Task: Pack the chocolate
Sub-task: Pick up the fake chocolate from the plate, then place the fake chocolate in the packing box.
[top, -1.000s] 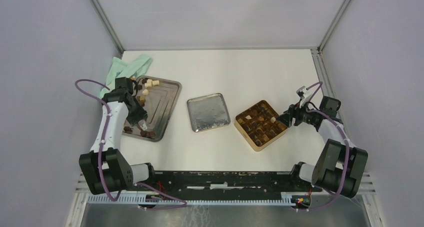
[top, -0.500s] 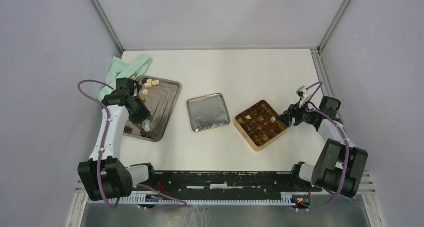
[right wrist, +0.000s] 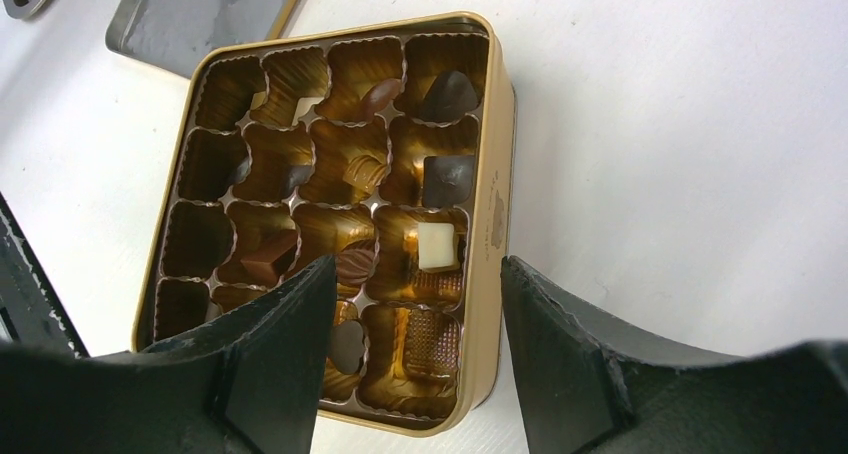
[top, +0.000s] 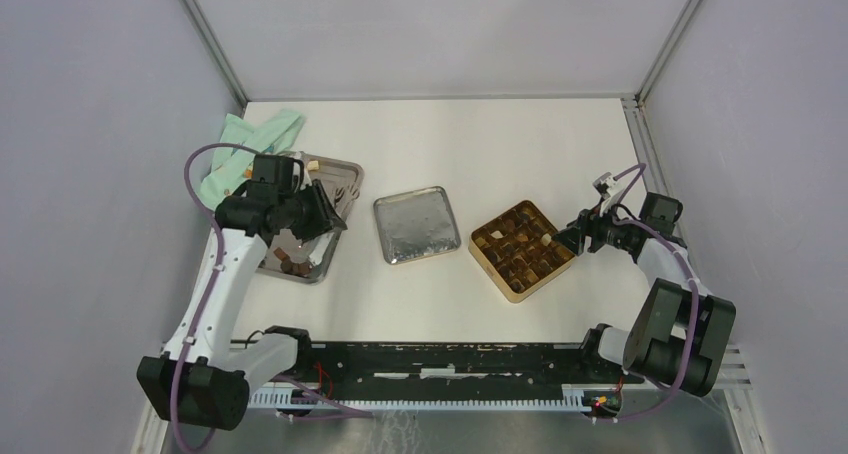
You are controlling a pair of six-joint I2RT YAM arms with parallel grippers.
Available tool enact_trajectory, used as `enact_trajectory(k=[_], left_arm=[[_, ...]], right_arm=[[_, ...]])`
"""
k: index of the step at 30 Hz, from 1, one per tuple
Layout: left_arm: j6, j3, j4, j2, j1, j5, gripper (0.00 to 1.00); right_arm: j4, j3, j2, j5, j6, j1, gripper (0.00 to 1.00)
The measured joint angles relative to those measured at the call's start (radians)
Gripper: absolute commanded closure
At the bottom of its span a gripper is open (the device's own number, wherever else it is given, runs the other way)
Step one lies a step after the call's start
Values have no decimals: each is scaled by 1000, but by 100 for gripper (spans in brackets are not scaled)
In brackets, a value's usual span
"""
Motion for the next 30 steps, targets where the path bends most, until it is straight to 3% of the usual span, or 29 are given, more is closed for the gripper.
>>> enact_trajectory(k=[8,15,24,30], left_arm=[[-40,-23,175,-73,-176,141,98],[-93,-42,396,-29,-394,221,98],[-98,75,553,271,-733,251,98],[-47,193,559,459,-856,246,98]], right_arm=[[-56,47,-24,-2,-2,-27,33],[-47,87,-32,21,69,-87,33],[39,45,-39,100,211,-230,33],[83,-2,-39,118,268,-294,33]])
